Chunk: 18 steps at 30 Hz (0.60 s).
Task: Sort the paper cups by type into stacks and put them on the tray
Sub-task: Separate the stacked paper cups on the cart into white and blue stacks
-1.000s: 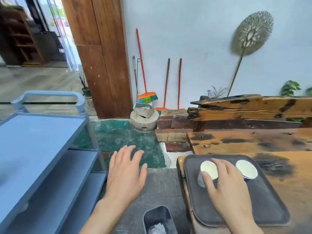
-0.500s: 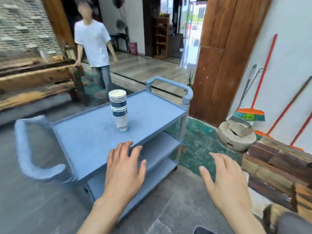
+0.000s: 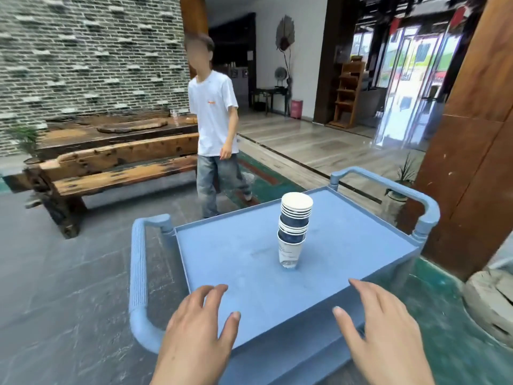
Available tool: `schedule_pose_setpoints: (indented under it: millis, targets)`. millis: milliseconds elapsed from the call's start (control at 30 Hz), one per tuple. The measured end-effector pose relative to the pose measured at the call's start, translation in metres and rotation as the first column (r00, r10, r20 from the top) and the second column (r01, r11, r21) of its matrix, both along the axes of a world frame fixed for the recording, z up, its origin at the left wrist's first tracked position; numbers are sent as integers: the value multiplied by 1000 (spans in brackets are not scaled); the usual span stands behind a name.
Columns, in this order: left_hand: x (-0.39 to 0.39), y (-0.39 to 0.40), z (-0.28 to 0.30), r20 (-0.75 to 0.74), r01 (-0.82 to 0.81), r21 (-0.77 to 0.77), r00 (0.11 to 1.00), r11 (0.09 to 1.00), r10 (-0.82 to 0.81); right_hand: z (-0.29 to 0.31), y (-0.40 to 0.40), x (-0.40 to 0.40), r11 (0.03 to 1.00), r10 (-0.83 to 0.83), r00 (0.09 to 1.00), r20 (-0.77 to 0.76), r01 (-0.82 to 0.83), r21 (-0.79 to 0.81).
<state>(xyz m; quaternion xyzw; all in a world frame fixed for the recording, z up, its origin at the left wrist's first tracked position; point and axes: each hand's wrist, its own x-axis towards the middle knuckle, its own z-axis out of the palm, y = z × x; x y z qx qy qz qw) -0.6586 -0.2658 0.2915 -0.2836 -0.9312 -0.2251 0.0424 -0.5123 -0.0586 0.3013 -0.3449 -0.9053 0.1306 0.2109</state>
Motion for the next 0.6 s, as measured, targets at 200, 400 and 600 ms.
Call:
schedule_pose_setpoints:
  millis: [200,400,600]
  targets:
    - [-58,40,-1,76,166,-29,984,986,-163,3,36,-45,995,10,999,54,-4,-100]
    - [-100,123,-22,194,163,174,961,971,-196,3,106,-89,974,3,1000,-6,-4,-226]
    - [-141,211,-57,392,38,346,902,938,-181,3,196,-178,950,147,988,-46,-154,-274]
